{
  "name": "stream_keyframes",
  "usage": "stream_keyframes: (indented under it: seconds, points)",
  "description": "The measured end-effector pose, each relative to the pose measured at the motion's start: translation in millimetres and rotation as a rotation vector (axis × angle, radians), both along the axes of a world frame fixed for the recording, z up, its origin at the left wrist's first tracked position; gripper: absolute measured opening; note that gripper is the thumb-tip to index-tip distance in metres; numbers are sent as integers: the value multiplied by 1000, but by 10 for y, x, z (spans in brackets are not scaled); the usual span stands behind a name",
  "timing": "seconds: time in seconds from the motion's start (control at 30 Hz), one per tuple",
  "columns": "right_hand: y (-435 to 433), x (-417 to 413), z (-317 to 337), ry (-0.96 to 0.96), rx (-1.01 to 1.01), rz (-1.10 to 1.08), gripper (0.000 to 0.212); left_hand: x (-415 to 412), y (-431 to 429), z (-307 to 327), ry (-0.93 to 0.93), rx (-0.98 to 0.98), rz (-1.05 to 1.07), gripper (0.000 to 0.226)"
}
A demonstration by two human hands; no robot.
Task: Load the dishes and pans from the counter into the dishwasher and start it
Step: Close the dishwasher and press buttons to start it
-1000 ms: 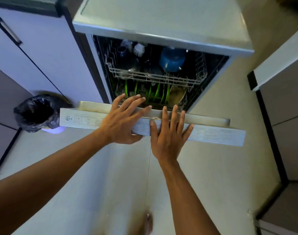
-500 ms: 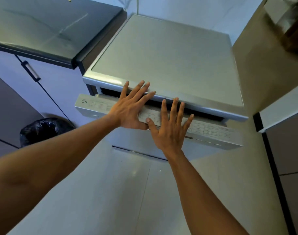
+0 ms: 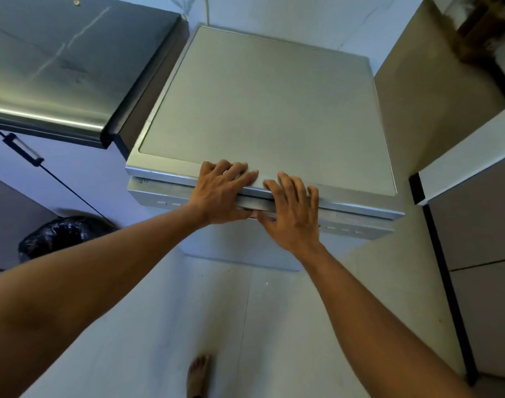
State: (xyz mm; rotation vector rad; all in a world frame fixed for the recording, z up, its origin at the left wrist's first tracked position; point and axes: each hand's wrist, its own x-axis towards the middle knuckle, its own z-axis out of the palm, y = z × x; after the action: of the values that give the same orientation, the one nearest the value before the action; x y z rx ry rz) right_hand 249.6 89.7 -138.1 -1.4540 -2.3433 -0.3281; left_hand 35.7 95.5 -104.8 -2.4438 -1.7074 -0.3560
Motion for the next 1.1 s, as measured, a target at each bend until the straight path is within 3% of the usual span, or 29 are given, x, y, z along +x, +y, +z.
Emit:
stream_keyframes:
  seconds: [0.13, 0.37, 0.73, 1.1]
  points:
    - [96, 116, 119, -118, -64, 31, 73, -20, 166, 134, 44, -73, -52, 81]
    - [195, 46, 202, -23, -137, -4, 86, -73, 220, 68, -11, -75, -131, 73]
    - [283, 67, 4, 117, 7, 60, 58, -30, 219, -92, -42, -21, -117, 59]
    - [298, 33, 30, 197, -50, 57, 51, -76, 224, -93, -62, -25, -127, 57]
